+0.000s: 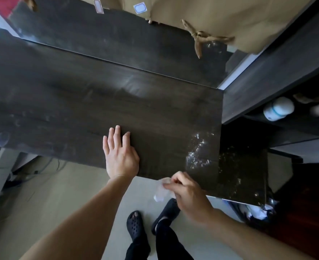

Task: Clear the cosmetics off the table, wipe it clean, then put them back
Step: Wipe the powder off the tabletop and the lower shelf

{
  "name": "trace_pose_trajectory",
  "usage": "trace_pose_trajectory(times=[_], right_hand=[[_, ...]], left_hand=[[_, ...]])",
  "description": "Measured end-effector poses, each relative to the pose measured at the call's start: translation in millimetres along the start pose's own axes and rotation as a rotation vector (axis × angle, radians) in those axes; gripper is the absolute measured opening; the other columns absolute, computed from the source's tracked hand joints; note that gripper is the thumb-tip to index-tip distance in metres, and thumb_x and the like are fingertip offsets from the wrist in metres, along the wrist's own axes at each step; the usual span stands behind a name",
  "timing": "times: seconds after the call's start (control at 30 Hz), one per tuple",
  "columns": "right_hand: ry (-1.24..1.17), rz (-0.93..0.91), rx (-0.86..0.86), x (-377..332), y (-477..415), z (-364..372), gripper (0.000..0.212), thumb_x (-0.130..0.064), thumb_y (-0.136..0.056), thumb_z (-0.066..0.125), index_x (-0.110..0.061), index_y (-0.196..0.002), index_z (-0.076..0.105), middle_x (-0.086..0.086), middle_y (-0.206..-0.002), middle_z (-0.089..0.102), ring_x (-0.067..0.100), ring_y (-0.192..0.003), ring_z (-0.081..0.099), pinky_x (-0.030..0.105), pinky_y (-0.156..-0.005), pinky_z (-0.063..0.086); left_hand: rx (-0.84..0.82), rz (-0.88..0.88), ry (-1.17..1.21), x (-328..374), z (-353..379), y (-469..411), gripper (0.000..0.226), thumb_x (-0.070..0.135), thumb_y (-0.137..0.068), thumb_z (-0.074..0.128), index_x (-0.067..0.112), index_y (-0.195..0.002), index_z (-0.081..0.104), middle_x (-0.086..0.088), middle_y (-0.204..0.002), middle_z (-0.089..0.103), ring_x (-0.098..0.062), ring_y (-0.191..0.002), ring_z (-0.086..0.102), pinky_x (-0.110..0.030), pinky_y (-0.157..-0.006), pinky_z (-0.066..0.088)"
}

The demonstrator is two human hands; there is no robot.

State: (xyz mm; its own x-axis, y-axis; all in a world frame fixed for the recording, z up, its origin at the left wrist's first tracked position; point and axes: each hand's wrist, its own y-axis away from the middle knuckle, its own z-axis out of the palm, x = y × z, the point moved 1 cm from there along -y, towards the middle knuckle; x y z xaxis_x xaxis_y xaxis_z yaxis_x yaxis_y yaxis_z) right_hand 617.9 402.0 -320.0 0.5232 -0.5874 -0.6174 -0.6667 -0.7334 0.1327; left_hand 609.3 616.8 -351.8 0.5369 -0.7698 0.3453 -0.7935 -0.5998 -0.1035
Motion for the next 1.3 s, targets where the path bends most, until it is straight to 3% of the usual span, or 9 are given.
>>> trace_pose_trajectory(times=[0.2,0.27,0.47,0.57,0.7,0.87,1.1,1.17,1.3], right_hand=[[0.096,0.149,0.290,22,-103,-41,0.031,0.003,-0.082,0.049,-0.010,-0.097,0.073,0.011,-0.088,0.054,0.026,-0.079,0.057,0.025,-0.070,0.041],[0.123,0.246,0.279,22,-118,-30,0.033,0.006,-0.081,0.052,-0.010,-0.102,0.072,0.013,-0.093,0.053,0.031,-0.086,0.056,0.029,-0.072,0.043],[0.058,-0.012,0.099,-13,0,24,0.033,0.003,-0.086,0.050,-0.013,-0.107,0.071,0.002,-0.088,0.052,0.013,-0.085,0.046,0.019,-0.072,0.038],[-0.114,0.185,0.038,-4,26,4,0.029,0.003,-0.087,0.053,-0.012,-0.101,0.073,-0.005,-0.085,0.054,0.000,-0.080,0.051,0.008,-0.072,0.036],[-0.220,0.441,0.296,24,-7,-57,0.036,0.010,-0.084,0.052,-0.012,-0.106,0.070,0.004,-0.093,0.062,0.010,-0.079,0.058,0.004,-0.068,0.040],[0.070,0.497,0.469,61,-92,-124,0.027,-0.001,-0.086,0.052,-0.011,-0.100,0.073,0.012,-0.105,0.060,0.026,-0.095,0.060,0.024,-0.081,0.045],[0.635,0.422,0.290,94,-208,-153,0.035,0.001,-0.090,0.049,0.000,-0.125,0.055,0.021,-0.129,0.045,0.042,-0.114,0.049,0.044,-0.095,0.043],[0.727,0.475,0.210,99,-222,-147,0.040,0.001,-0.089,0.049,0.002,-0.129,0.047,0.023,-0.133,0.042,0.042,-0.117,0.047,0.047,-0.094,0.042],[0.947,0.379,0.058,106,-205,-120,0.036,-0.005,-0.088,0.037,-0.002,-0.113,0.063,0.019,-0.117,0.060,0.033,-0.104,0.058,0.034,-0.085,0.051]], left_hand=[[0.013,0.016,0.015,-4,5,1,0.046,0.017,-0.082,0.029,0.003,-0.114,0.059,-0.023,-0.141,0.044,-0.040,-0.136,0.033,-0.053,-0.114,0.021],[0.009,0.028,0.021,-5,6,2,0.043,0.015,-0.082,0.032,0.003,-0.114,0.058,-0.023,-0.142,0.043,-0.040,-0.136,0.032,-0.053,-0.114,0.019],[0.003,0.034,0.037,-7,8,2,0.040,0.010,-0.081,0.039,0.002,-0.116,0.057,-0.023,-0.142,0.042,-0.040,-0.137,0.030,-0.052,-0.116,0.017],[0.002,0.022,0.054,-7,6,3,0.039,0.009,-0.081,0.040,0.002,-0.114,0.058,-0.022,-0.142,0.043,-0.039,-0.137,0.031,-0.052,-0.115,0.018],[-0.017,-0.060,0.057,5,6,0,0.033,0.004,-0.080,0.045,0.003,-0.111,0.058,-0.021,-0.144,0.041,-0.038,-0.139,0.028,-0.052,-0.116,0.017],[-0.059,-0.029,0.039,30,16,12,0.042,0.011,-0.081,0.041,0.005,-0.121,0.053,-0.023,-0.147,0.036,-0.039,-0.141,0.024,-0.052,-0.117,0.013],[-0.034,0.013,-0.013,30,22,13,0.043,0.009,-0.081,0.042,0.004,-0.123,0.053,-0.024,-0.147,0.036,-0.038,-0.141,0.025,-0.054,-0.116,0.015],[-0.040,0.025,-0.014,29,22,13,0.044,0.011,-0.083,0.036,0.004,-0.123,0.053,-0.024,-0.147,0.035,-0.038,-0.141,0.024,-0.054,-0.116,0.014],[-0.066,0.027,-0.017,28,22,12,0.044,0.012,-0.086,0.036,0.004,-0.126,0.051,-0.024,-0.149,0.031,-0.037,-0.143,0.020,-0.054,-0.117,0.011]])
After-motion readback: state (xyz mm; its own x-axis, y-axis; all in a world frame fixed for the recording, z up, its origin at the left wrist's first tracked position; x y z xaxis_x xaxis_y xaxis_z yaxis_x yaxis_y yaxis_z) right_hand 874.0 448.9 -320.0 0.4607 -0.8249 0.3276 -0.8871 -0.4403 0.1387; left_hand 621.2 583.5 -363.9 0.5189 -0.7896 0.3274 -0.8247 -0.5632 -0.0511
